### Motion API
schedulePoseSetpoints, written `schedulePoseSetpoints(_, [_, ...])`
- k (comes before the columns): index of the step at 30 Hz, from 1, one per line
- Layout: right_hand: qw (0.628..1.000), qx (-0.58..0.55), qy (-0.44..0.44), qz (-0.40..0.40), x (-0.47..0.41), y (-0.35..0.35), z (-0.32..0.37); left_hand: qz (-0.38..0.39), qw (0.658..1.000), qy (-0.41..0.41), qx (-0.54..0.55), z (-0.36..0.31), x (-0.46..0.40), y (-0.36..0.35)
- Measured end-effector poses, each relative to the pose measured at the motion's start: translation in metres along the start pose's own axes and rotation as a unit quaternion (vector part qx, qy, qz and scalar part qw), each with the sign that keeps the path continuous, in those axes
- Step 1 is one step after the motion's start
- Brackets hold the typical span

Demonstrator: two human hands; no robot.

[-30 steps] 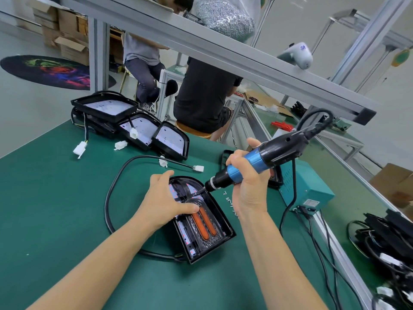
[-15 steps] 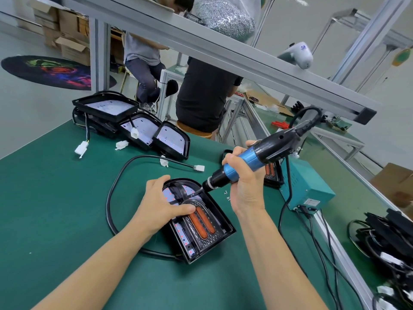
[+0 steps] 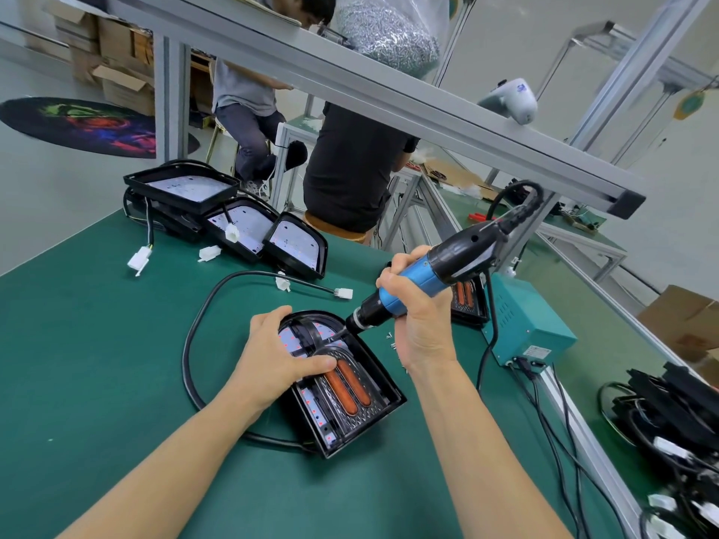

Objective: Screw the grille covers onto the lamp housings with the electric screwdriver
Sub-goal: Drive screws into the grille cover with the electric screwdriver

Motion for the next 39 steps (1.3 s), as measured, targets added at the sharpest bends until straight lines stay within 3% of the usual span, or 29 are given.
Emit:
schedulePoseSetpoints(23, [0.998, 0.042, 0.013, 0.043, 0.009, -0.002, 0.0, -0.012, 1.0, 0.021, -0.018, 0.002, 0.0, -0.001])
schedulePoseSetpoints(27, [1.0, 0.0, -0.006, -0.016, 0.012, 0.002, -0.004, -0.021, 0.999, 0.023, -0.02, 0.001, 0.001, -0.001])
schedulePoseSetpoints(33, [0.98, -0.102, 0.008, -0.17, 0.021, 0.027, 0.003, -0.014, 0.999, 0.019, -0.032, -0.001, 0.004, 0.002])
schedulePoseSetpoints(39, [0.954, -0.129, 0.06, -0.264, 0.042, 0.057, 0.032, -0.02, 0.991, -0.013, -0.129, -0.001, 0.015, 0.007])
Point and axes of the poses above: each hand's wrist, its own x-axis away from the middle knuckle, its own y-axis out of the back of the hand, z = x × y, the point moved 2 cm from there along -x, towards the middle knuckle, and after that the axes turned 5 degrees about x, right-handed, at the moved point
